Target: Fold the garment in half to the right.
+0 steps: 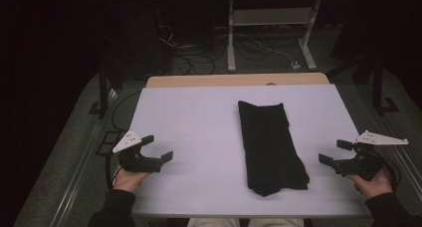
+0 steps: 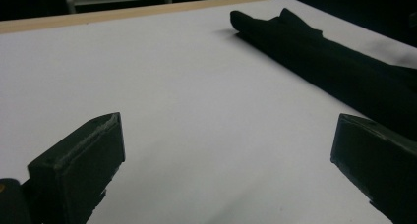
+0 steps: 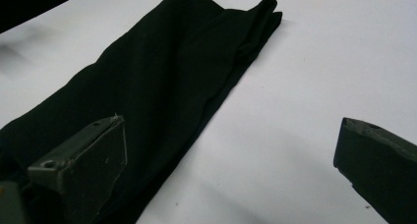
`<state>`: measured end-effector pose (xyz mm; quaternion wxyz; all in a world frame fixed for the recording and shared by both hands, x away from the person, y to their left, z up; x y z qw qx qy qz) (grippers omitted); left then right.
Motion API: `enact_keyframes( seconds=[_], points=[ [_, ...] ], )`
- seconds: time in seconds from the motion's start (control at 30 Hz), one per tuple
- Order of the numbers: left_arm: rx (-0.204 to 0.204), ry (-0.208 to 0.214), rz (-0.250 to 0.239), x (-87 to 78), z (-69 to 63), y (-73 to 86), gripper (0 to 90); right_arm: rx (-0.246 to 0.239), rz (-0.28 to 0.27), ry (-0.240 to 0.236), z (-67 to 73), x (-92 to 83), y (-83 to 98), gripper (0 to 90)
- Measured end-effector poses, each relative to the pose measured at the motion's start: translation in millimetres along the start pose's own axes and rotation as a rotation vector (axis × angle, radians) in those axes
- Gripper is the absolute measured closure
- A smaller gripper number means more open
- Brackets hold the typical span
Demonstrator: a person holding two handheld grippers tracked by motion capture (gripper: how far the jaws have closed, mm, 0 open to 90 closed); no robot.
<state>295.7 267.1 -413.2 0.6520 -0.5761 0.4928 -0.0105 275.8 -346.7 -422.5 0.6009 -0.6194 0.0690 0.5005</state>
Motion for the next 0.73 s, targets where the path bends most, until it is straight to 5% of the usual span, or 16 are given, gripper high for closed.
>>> enact_keyframes(
  seconds=[0.5, 0.73],
  points=[
    [-0.084, -0.069, -0.007, -18.9, 21.1, 27.2, 0.0, 0.004, -0.011, 0.008, -1.8, -2.8, 4.0, 0.0],
    [-0.074, -0.07, -0.025, -21.1, 23.9, 32.1, 0.0, 0.009, -0.02, 0.012, -3.2, -3.1, 3.7, 0.0]
  ],
)
Point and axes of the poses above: each handheld gripper's, and its own axes: x roughly forward along the jaws, y roughly out of its underside, z roughly to its left, the point moved 1 cm from there along x, roughly forward along the jaws, and after that the axes turned 14 degrees about z, right-handed, at the moved point
